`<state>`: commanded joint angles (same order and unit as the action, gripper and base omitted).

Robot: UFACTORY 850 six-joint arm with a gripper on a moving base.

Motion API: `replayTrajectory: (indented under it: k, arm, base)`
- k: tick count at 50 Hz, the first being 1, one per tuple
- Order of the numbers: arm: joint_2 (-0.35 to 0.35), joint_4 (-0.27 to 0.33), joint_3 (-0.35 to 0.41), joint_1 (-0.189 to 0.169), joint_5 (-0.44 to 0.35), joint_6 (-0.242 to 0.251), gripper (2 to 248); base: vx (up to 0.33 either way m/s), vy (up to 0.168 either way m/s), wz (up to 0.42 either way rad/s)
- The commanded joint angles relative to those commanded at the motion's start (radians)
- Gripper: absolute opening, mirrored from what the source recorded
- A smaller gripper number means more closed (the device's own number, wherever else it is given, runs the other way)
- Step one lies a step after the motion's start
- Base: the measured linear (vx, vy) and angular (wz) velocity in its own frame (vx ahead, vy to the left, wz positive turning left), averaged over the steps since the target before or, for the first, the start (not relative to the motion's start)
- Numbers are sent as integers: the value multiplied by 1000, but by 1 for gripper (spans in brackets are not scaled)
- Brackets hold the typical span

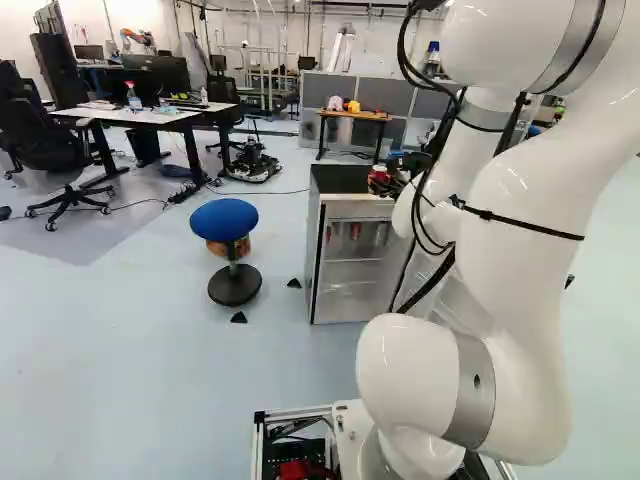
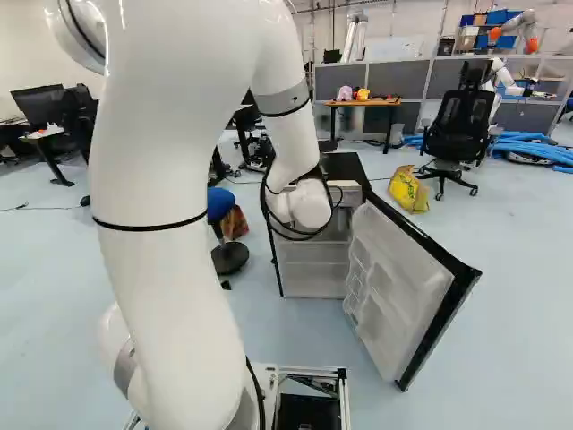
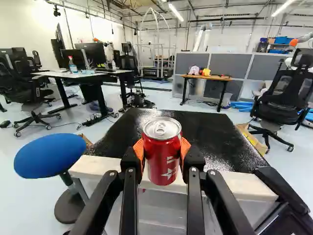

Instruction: Grab a drink from the fridge

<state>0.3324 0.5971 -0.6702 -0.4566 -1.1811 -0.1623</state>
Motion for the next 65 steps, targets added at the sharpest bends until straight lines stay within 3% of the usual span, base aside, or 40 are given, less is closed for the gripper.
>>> replayTrajectory:
  k: [53,65]
  arm:
    - [145,-320,-184,137,135,0,93]
    - [153,-332,-195,144,144,0,93]
  base:
    - [0,0,0]
    - [0,0,0]
